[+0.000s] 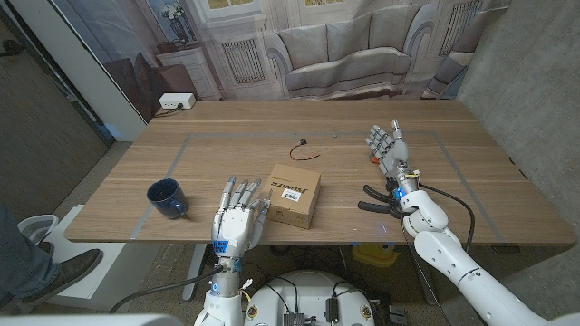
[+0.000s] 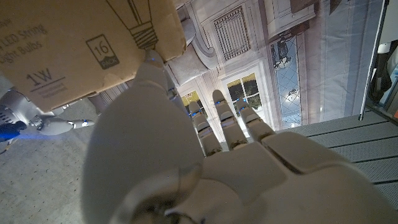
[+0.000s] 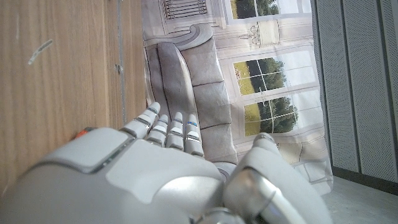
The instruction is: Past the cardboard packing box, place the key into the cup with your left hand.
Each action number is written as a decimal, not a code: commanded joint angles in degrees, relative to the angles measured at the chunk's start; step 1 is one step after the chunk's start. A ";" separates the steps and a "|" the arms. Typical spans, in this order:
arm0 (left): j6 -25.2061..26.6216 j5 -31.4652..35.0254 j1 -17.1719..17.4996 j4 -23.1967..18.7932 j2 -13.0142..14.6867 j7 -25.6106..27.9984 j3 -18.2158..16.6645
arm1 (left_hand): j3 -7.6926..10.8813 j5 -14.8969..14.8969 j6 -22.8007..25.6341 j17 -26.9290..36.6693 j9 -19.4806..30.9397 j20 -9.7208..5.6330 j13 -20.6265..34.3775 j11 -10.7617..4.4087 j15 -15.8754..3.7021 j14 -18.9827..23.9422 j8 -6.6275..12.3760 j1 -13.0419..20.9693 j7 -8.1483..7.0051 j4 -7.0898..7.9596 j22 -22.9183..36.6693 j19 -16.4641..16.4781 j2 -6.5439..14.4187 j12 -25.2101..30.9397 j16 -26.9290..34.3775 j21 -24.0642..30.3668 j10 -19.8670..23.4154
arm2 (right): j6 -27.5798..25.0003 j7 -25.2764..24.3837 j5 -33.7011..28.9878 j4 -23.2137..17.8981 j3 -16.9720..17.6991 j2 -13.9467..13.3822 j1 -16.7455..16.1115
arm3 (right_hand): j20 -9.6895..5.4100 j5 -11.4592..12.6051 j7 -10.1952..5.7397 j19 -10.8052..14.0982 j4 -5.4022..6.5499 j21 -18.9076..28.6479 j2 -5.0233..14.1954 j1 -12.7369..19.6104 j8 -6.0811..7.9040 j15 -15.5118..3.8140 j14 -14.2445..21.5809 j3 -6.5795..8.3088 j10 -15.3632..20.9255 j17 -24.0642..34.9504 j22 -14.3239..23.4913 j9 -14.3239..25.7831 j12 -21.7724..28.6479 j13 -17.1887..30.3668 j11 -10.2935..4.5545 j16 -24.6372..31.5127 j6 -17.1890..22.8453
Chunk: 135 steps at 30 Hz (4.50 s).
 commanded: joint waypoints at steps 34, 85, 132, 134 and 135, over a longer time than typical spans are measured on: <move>0.00 0.57 0.55 -4.50 1.74 0.00 -2.34 | 0.26 0.28 0.61 0.25 1.65 -0.24 0.07 -0.03 -8.53 2.54 -0.15 -1.61 0.51 1.90 0.38 0.89 1.47 0.35 0.26 0.37 5.81 | 2.32 -0.22 0.11 -1.44 0.53 0.65 -1.80 | -0.28 0.36 -0.47 0.15 0.21 -0.03 -0.87 -1.05 0.24 -0.03 0.68 -1.05 0.75 0.10 0.28 0.15 0.39 0.16 -0.18 0.35 0.38; 17.04 -17.68 8.11 -21.15 16.56 -4.02 -10.40 | 1.06 0.31 -0.28 0.27 3.56 -0.21 0.18 -0.01 -8.52 2.74 2.21 -1.92 0.62 2.60 0.35 0.86 1.30 -0.64 -0.27 0.22 7.37 | 0.25 -0.28 -0.40 0.63 -1.54 1.87 1.15 | -0.21 0.64 -0.20 0.06 0.10 -0.06 -0.51 -1.04 0.27 0.01 0.62 -1.24 0.75 0.04 0.27 0.16 0.35 0.18 -0.17 0.23 0.36; 25.77 -17.86 16.01 -23.84 12.94 -8.45 -20.22 | 1.82 0.35 -0.56 0.24 3.44 -0.45 0.28 0.04 -7.96 3.32 3.47 -1.87 1.28 2.89 0.34 1.11 1.16 -0.78 -0.29 0.24 8.37 | -3.10 1.83 0.33 7.39 -3.22 4.50 6.76 | -0.29 0.76 -0.12 0.04 -0.05 -0.06 -0.08 -0.87 0.30 0.01 0.62 -1.30 0.67 0.02 0.27 0.16 0.31 0.18 -0.35 0.21 0.40; 25.97 -18.02 16.33 -24.16 12.82 -8.98 -20.46 | 1.87 0.35 -0.56 0.24 3.49 -0.42 0.29 0.05 -7.89 3.30 3.56 -1.86 1.27 2.90 0.34 1.14 1.17 -0.79 -0.31 0.25 8.39 | -3.19 1.83 0.37 7.54 -3.21 4.55 6.80 | -0.29 0.76 -0.12 0.03 -0.06 -0.06 -0.07 -0.87 0.29 0.00 0.61 -1.30 0.69 0.02 0.27 0.16 0.32 0.18 -0.33 0.21 0.38; 25.85 -18.15 16.51 -24.24 12.79 -9.05 -20.67 | 1.88 0.35 -0.55 0.24 3.48 -0.37 0.29 0.05 -7.82 3.22 3.58 -1.85 1.33 2.90 0.34 1.13 1.16 -0.80 -0.35 0.24 8.39 | -3.29 1.85 0.41 7.58 -3.20 4.54 6.83 | -0.29 0.76 -0.14 0.03 -0.06 -0.06 -0.05 -0.86 0.29 -0.01 0.60 -1.30 0.67 0.02 0.27 0.16 0.31 0.18 -0.33 0.20 0.39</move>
